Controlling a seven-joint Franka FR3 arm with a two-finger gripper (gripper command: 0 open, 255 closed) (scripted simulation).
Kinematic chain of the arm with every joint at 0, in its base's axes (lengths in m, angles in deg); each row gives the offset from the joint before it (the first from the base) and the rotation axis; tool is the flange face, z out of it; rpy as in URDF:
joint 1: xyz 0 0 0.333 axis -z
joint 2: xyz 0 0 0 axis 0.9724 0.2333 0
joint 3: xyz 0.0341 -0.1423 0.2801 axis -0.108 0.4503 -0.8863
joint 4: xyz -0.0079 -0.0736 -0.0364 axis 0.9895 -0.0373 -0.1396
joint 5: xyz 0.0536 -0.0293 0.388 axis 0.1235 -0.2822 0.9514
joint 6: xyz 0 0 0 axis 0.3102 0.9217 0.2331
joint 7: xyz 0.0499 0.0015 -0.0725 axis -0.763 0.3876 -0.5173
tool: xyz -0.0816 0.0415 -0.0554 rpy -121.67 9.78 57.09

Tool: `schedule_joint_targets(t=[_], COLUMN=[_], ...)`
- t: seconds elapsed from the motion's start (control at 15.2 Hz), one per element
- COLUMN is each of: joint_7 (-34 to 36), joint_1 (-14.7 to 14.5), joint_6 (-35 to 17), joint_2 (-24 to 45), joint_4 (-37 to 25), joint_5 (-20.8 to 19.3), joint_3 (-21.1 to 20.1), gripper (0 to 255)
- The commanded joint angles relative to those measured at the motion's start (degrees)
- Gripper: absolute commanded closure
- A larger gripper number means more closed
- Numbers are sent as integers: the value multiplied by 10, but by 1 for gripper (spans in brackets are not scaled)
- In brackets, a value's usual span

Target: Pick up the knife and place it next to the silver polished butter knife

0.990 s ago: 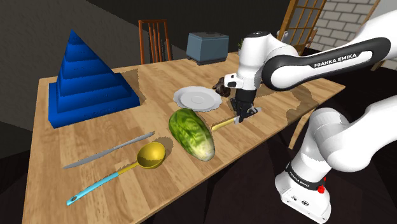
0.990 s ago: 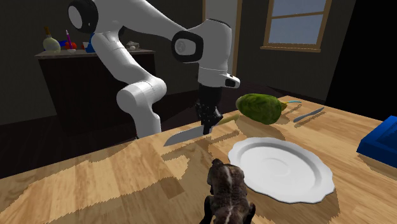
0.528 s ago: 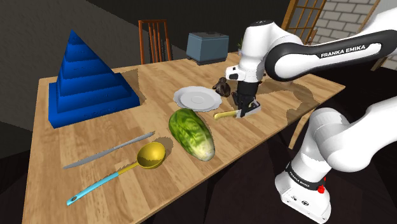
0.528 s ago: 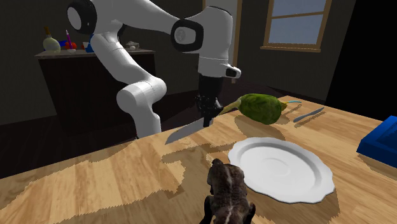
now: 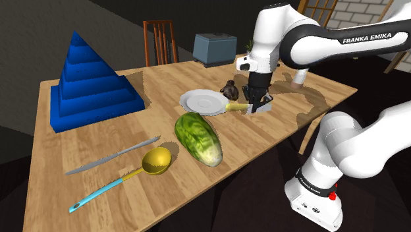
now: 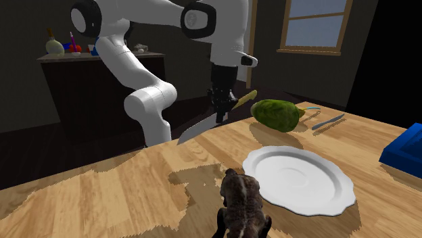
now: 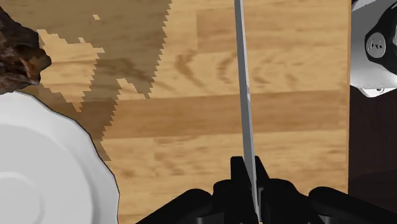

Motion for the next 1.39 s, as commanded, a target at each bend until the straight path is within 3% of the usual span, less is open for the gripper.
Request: schedule_joint_targets(t=[0.0, 0.46, 1.32], joint_7=[-2, -6, 154], joint_1=[-1, -2, -70], joint_6=[18, 67, 35], joint_2=[-1, 0, 156], joint_4=[-17, -67, -180], joint_5=[2, 6, 97], joint_3=[-2, -6, -138], gripper=[255, 255, 255])
